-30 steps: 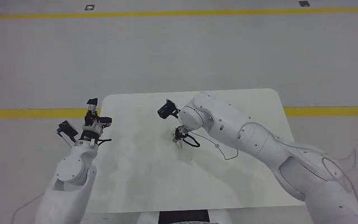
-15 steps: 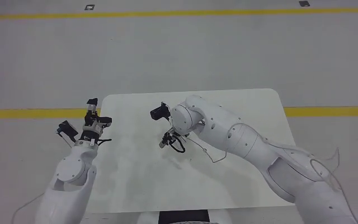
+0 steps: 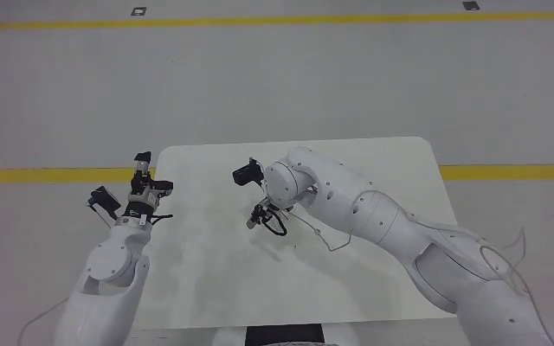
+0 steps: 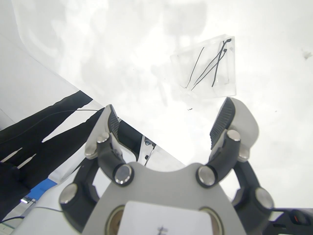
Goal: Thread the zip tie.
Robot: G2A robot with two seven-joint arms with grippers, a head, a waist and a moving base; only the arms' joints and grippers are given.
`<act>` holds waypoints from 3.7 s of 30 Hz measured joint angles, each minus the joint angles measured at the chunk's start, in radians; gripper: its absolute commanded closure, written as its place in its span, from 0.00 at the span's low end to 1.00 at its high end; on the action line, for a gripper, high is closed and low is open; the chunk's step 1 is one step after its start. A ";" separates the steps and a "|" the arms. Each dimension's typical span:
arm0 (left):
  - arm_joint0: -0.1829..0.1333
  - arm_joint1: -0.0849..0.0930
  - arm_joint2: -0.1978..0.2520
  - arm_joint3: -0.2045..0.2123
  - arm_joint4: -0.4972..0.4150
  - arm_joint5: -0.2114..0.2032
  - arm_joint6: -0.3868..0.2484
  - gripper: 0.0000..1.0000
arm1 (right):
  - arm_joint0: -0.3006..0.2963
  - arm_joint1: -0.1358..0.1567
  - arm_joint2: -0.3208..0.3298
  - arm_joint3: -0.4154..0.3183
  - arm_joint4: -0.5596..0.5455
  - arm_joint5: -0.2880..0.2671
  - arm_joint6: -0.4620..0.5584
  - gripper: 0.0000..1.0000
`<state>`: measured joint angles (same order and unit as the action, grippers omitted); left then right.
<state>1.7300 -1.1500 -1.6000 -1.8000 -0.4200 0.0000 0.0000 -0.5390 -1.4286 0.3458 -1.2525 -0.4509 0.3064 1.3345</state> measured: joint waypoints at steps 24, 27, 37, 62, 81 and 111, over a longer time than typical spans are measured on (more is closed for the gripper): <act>0.000 0.000 0.000 0.000 0.000 0.000 0.000 0.00 | -0.031 -0.050 -0.006 0.092 -0.007 0.010 -0.063 0.00; 0.000 0.000 0.000 0.000 0.000 0.000 0.000 0.00 | -0.028 -0.067 -0.012 0.127 -0.004 0.005 -0.071 0.00; 0.000 0.000 0.000 0.000 0.000 0.000 0.000 0.00 | -0.024 -0.074 -0.012 0.144 -0.008 0.008 -0.075 0.00; 0.000 0.000 0.000 0.000 0.000 0.000 0.000 0.00 | -0.064 -0.091 0.049 0.157 -0.159 0.034 -0.054 0.67; 0.000 0.000 0.000 0.000 0.000 0.000 0.000 0.00 | -0.109 -0.125 0.082 0.219 -0.223 0.024 -0.044 0.84; 0.000 0.000 0.000 0.000 0.000 0.000 0.000 0.00 | -0.093 -0.256 0.036 0.499 -0.248 -0.044 -0.167 0.87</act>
<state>1.7300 -1.1500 -1.6000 -1.8000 -0.4200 0.0000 0.0000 -0.6322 -1.6849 0.3816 -0.7537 -0.6989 0.2626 1.1677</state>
